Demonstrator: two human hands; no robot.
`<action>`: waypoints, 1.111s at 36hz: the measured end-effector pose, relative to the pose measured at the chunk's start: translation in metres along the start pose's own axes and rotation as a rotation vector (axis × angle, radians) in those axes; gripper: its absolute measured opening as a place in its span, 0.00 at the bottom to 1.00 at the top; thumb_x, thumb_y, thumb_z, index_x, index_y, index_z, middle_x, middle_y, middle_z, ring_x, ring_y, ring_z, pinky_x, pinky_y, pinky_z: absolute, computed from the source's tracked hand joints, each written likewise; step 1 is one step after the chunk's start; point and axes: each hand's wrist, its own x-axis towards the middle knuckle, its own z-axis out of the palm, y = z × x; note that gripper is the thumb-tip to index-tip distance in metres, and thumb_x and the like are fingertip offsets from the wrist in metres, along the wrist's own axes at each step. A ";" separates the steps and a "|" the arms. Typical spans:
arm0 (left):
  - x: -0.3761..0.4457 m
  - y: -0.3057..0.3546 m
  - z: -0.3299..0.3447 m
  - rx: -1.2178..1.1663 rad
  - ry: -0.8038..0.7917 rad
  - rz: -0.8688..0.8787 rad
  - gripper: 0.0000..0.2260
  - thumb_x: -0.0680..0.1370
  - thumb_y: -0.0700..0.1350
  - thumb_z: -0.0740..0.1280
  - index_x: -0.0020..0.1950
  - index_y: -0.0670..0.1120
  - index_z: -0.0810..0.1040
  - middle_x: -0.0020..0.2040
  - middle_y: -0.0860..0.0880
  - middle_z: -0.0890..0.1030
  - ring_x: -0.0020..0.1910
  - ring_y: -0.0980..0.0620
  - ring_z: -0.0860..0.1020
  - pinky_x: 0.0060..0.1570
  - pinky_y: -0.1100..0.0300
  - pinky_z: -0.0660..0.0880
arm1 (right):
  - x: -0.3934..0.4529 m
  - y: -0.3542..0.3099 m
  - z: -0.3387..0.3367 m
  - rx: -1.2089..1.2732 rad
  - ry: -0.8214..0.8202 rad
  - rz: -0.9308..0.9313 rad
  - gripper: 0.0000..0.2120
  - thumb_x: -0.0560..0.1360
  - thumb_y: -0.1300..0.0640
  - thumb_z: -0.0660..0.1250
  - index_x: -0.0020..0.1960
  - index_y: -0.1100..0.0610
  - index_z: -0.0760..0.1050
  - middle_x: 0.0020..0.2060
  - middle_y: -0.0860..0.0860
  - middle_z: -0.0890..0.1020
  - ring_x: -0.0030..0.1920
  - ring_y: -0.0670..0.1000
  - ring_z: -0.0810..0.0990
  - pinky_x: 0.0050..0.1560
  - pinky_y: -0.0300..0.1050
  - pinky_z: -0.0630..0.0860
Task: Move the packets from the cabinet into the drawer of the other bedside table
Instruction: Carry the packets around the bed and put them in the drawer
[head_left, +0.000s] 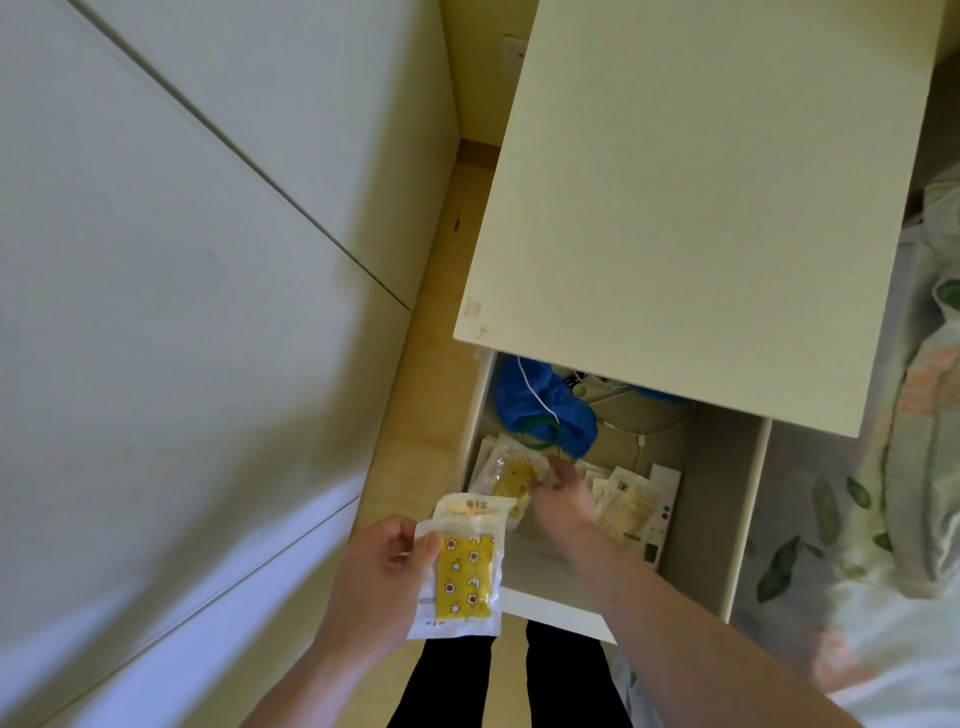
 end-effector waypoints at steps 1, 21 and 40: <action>0.000 0.003 0.001 -0.017 0.002 -0.005 0.08 0.80 0.47 0.69 0.45 0.45 0.82 0.40 0.55 0.86 0.38 0.60 0.84 0.31 0.72 0.74 | -0.008 0.001 -0.004 0.073 -0.013 0.007 0.21 0.82 0.53 0.63 0.75 0.46 0.68 0.68 0.50 0.76 0.63 0.54 0.77 0.58 0.46 0.73; 0.004 0.000 0.012 0.016 0.085 0.065 0.08 0.81 0.45 0.68 0.43 0.50 0.83 0.37 0.55 0.86 0.36 0.58 0.84 0.35 0.64 0.79 | 0.001 0.025 -0.016 0.149 -0.003 0.036 0.05 0.81 0.58 0.66 0.55 0.50 0.78 0.50 0.49 0.84 0.52 0.53 0.83 0.57 0.51 0.82; 0.021 0.003 0.038 -0.140 -0.096 0.071 0.07 0.82 0.42 0.66 0.47 0.46 0.83 0.41 0.49 0.87 0.42 0.49 0.86 0.46 0.47 0.83 | -0.060 0.045 -0.034 0.236 -0.415 -0.067 0.06 0.80 0.57 0.69 0.55 0.54 0.83 0.47 0.52 0.88 0.45 0.49 0.85 0.45 0.40 0.79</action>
